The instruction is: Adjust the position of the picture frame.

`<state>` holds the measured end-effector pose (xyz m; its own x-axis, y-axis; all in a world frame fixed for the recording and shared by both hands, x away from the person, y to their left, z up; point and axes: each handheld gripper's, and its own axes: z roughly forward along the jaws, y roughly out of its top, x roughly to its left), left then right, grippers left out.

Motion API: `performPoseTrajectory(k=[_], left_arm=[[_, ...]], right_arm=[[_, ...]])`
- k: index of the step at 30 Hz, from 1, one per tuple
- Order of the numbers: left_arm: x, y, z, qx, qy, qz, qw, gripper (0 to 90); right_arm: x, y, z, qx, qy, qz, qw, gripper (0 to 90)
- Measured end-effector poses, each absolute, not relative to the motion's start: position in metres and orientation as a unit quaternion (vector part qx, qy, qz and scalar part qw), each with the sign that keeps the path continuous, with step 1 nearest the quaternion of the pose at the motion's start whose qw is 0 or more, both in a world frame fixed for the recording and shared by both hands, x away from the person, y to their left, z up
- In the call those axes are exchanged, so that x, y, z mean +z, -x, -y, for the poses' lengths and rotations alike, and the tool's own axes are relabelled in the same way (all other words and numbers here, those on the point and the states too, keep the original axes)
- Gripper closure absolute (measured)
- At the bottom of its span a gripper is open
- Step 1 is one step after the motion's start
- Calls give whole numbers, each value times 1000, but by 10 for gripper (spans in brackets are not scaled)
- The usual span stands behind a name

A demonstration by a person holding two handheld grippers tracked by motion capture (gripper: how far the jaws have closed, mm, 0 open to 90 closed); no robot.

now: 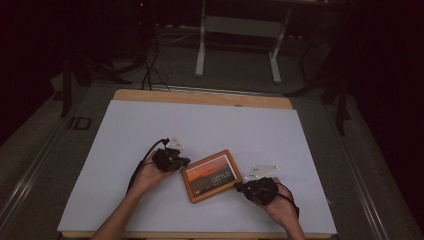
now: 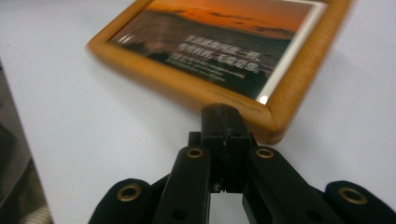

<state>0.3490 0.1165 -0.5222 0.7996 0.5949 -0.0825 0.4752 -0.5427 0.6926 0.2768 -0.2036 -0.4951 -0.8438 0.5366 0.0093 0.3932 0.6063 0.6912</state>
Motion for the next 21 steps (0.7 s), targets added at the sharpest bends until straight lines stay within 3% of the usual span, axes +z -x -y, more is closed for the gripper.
performPoseTrajectory(k=[11,15,21], left_arm=[[-531,-321,-113,24,-874,-292,388,870],[-526,-328,-113,31,-861,-323,392,676],[-516,-339,-113,-12,-829,-345,439,502]], right_arm=[[-494,-285,219,366,-310,-867,136,881],[-492,-285,219,373,-333,-859,114,592],[-494,-287,218,368,-390,-839,90,330]])
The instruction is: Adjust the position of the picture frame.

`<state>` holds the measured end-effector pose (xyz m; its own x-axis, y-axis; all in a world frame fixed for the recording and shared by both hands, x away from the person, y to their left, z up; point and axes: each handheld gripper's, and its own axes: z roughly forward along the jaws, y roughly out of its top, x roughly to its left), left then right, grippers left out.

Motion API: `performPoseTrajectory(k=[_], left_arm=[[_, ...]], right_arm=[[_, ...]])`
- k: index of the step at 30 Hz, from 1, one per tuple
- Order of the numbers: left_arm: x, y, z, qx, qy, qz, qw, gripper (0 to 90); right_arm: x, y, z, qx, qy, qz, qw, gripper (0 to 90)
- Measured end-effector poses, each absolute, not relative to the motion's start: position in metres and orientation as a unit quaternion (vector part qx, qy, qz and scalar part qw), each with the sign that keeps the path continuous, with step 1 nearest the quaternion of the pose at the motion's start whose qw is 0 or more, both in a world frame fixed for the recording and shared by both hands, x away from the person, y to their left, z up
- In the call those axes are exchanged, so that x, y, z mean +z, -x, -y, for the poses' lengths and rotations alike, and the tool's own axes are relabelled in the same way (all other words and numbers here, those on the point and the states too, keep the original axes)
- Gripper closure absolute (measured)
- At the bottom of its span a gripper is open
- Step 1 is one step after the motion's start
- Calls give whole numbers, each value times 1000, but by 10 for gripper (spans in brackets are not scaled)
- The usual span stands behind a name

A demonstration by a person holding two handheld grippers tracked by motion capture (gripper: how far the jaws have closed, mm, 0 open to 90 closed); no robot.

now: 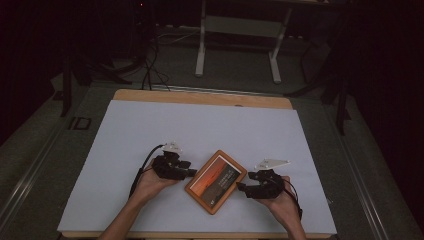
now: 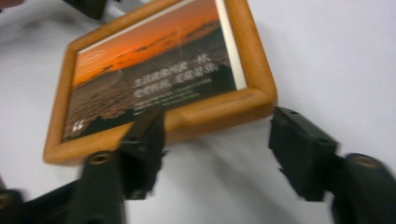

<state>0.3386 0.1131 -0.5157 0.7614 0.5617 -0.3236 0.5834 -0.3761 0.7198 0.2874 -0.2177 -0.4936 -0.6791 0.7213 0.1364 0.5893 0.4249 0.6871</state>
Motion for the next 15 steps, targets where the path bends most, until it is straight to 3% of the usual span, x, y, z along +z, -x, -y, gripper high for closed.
performPoseTrajectory(k=[2,8,15], left_arm=[[-516,-343,-109,-40,-829,-337,445,452],[-521,-353,-83,-61,-854,-307,416,314],[-532,-364,-70,-104,-857,-298,407,275]], right_arm=[[-498,-289,216,364,-406,-835,76,271],[-510,-294,209,368,-428,-824,38,176],[-517,-299,203,384,-440,-812,-6,177]])
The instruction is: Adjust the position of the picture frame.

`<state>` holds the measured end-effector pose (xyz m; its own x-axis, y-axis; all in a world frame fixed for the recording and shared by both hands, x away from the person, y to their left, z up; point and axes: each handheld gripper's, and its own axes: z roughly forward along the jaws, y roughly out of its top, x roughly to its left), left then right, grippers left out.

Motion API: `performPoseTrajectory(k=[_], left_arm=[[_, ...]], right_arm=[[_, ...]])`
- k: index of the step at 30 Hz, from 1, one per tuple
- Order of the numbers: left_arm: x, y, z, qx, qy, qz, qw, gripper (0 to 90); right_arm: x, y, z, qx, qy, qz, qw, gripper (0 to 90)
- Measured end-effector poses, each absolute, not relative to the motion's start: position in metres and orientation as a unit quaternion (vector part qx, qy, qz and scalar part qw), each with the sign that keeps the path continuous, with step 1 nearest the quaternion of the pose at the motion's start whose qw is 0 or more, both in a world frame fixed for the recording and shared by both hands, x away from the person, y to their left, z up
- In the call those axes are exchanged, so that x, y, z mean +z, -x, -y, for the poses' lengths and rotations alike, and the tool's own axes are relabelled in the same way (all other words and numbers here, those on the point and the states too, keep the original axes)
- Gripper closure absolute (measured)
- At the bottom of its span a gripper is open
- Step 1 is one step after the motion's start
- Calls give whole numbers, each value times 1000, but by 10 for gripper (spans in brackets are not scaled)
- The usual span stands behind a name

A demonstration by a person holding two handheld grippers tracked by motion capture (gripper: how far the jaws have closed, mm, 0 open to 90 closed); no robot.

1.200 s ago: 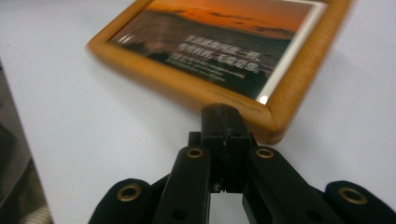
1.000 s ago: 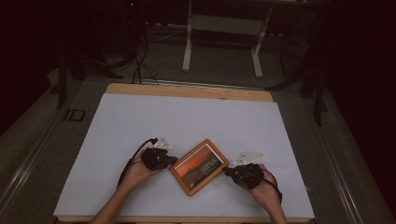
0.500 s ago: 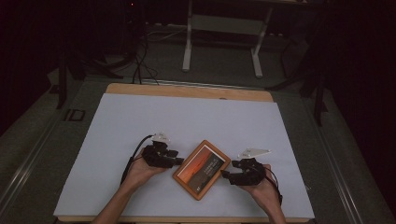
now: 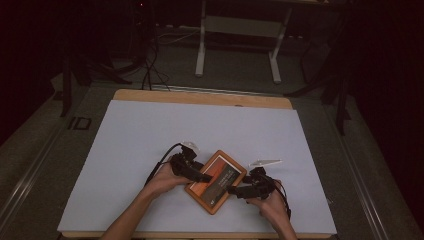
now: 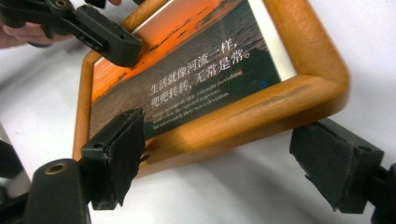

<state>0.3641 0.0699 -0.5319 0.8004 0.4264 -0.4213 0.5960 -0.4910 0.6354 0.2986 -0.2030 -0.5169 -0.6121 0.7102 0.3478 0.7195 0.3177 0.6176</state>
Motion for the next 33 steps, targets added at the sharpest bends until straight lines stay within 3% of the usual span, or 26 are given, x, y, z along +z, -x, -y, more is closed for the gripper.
performPoseTrajectory(k=[8,13,15,24,26,29,33], left_arm=[[-529,-361,-63,-110,-867,-289,390,298],[-523,-358,-72,-85,-867,-302,387,379],[-519,-350,-79,-61,-867,-308,387,384],[-508,-324,-107,-8,-845,-336,416,486],[-508,-321,-110,-7,-843,-343,414,492],[-511,-319,-115,-12,-840,-355,410,512],[-515,-318,-120,-26,-825,-378,420,524]], right_arm=[[-521,-304,197,-376,458,805,28,241],[-520,-308,198,-380,465,799,36,293],[-518,-312,195,-394,463,793,43,358],[-494,-322,180,-415,429,802,19,464],[-493,-324,177,-414,427,804,14,469],[-487,-331,175,-405,433,805,-18,545],[-492,-343,172,-414,441,796,5,545]])
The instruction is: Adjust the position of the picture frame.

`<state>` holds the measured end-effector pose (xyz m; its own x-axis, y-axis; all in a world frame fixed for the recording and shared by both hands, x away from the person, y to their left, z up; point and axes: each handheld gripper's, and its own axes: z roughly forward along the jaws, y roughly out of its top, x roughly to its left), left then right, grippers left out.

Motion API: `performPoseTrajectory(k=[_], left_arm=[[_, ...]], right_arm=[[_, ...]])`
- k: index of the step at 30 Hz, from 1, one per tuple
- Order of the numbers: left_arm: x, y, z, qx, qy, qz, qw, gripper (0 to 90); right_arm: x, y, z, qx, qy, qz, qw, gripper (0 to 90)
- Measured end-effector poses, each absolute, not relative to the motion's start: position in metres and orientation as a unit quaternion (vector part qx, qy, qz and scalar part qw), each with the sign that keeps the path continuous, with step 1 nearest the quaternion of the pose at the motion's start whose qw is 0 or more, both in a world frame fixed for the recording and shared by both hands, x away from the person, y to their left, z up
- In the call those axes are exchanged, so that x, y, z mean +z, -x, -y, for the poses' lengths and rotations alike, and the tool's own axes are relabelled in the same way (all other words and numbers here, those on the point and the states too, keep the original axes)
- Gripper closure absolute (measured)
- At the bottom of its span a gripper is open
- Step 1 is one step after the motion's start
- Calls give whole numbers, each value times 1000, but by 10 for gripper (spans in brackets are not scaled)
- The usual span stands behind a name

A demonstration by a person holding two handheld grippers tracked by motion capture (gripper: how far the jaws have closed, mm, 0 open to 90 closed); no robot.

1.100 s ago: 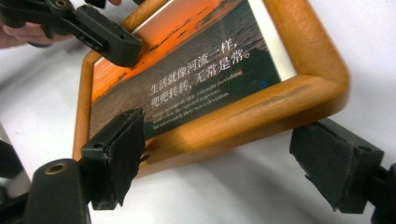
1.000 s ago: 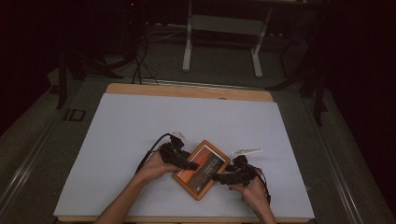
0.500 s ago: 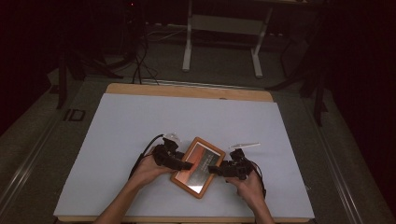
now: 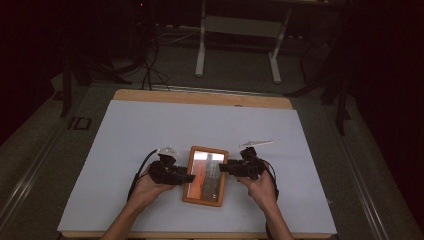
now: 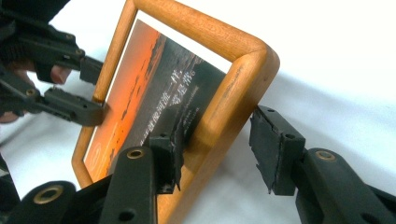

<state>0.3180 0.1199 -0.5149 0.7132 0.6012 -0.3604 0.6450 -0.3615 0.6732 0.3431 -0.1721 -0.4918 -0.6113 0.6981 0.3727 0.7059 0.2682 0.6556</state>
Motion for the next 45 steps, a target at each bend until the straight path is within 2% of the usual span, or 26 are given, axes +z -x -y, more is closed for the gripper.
performPoseTrajectory(k=[7,17,21,28,33,38,44,45], left_arm=[[-517,-322,-114,-24,-814,-394,426,525],[-526,-334,-115,-60,-797,-428,423,518],[-530,-337,-117,-70,-794,-426,429,512],[-530,-336,-116,-57,-797,-419,431,485],[-533,-335,-120,-53,-795,-426,429,397],[-532,-335,-130,-53,-782,-434,444,378],[-522,-331,-146,-8,-763,-444,471,358],[-521,-330,-148,-1,-759,-447,474,356]], right_arm=[[-494,-353,175,-419,453,787,10,545],[-509,-370,177,-427,473,770,39,522],[-514,-373,177,-430,479,764,49,518],[-517,-374,176,-433,482,760,53,510],[-517,-372,176,-432,471,768,44,487],[-516,-369,178,-434,463,772,38,453],[-505,-363,188,-437,455,776,-8,429],[-502,-362,189,-434,449,780,-28,428]])
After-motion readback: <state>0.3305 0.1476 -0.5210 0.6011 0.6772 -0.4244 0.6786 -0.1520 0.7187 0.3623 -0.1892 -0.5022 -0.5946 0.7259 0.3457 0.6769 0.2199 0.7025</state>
